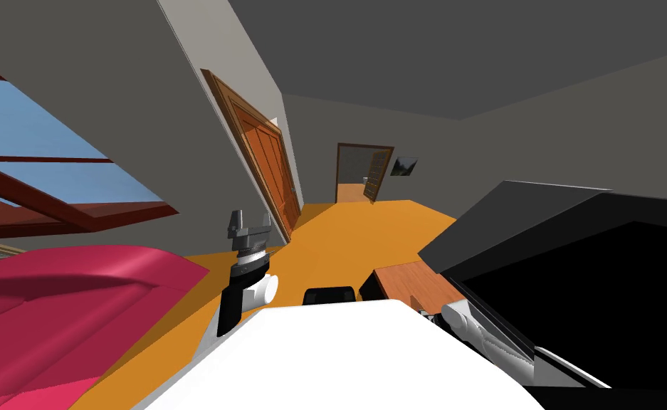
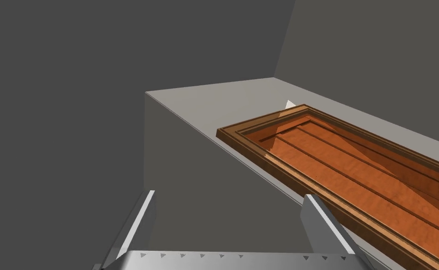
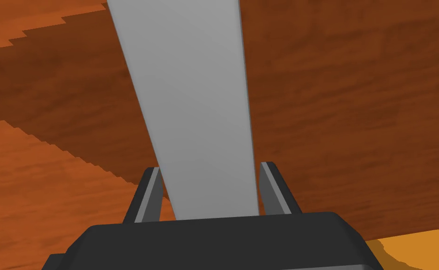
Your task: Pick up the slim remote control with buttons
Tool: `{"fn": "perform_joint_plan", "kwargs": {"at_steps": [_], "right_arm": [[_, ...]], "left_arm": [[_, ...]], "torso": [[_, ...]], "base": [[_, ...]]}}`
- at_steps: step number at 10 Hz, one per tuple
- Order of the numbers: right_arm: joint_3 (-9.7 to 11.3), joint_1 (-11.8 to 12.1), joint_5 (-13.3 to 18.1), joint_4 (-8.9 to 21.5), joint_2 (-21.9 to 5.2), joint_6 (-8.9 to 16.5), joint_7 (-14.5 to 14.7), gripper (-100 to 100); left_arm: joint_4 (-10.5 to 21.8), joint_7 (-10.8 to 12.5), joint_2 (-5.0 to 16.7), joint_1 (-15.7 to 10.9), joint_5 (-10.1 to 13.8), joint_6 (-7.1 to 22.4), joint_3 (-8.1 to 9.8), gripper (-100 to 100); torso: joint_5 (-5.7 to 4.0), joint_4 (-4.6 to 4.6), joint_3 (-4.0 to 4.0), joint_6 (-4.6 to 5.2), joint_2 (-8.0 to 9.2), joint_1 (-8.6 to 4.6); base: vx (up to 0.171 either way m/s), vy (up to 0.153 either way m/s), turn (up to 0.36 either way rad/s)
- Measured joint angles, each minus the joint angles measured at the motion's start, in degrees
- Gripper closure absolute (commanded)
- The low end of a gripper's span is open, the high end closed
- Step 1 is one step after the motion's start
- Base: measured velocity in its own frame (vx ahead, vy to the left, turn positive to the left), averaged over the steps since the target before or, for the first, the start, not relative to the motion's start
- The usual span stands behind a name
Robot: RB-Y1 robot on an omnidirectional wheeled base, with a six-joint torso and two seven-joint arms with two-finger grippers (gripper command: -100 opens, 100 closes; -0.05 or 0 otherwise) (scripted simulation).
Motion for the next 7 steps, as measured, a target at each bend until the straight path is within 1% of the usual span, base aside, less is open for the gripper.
{"fn": "perform_joint_plan", "kwargs": {"at_steps": [2, 3, 4, 5, 6, 7], "right_arm": [[-0.02, 0.00, -0.02, 0.01, 0.01, 0.01, -0.04, 100], [-0.03, 0.00, -0.03, 0.02, 0.01, 0.01, -0.06, 0], [-0.03, 0.00, -0.04, 0.01, 0.01, 0.01, -0.06, 100], [-0.48, 0.11, -0.37, -0.62, -1.19, -0.91, -0.49, 100], [-1.02, -0.73, -0.82, 0.16, -1.81, -2.15, -0.42, 100], [-1.08, -0.85, -0.87, 0.28, -1.85, -2.44, -0.34, 0]], "left_arm": [[0.00, 0.00, 0.00, 0.00, 0.00, 0.00, 0.00, 0], [0.00, 0.00, 0.00, 0.00, 0.00, 0.00, 0.00, 0], [0.00, 0.00, 0.00, 0.00, 0.00, 0.00, 0.00, 0], [0.00, 0.00, 0.00, -0.01, 0.00, 0.00, -0.01, 0], [0.00, 0.00, -0.01, -0.01, 0.00, 0.00, -0.01, 0], [0.00, 0.00, 0.00, 0.00, 0.00, 0.00, 0.00, 0]], "torso": [[0.01, 0.00, 0.01, -0.01, 0.02, 0.01], [0.01, 0.00, 0.01, -0.02, 0.02, 0.01], [0.01, 0.00, 0.01, -0.02, 0.03, 0.01], [0.08, 0.04, 0.12, -0.07, 0.22, 0.14], [0.07, 0.06, 0.19, -0.05, 0.36, 0.24], [0.05, 0.04, 0.14, 0.01, 0.25, 0.16]], "base": [[0.000, 0.000, 0.000], [0.000, 0.000, 0.000], [-0.078, 0.042, 0.134], [-0.114, 0.061, 0.133], [-0.045, 0.025, 0.021], [-0.007, 0.005, -0.007]]}}
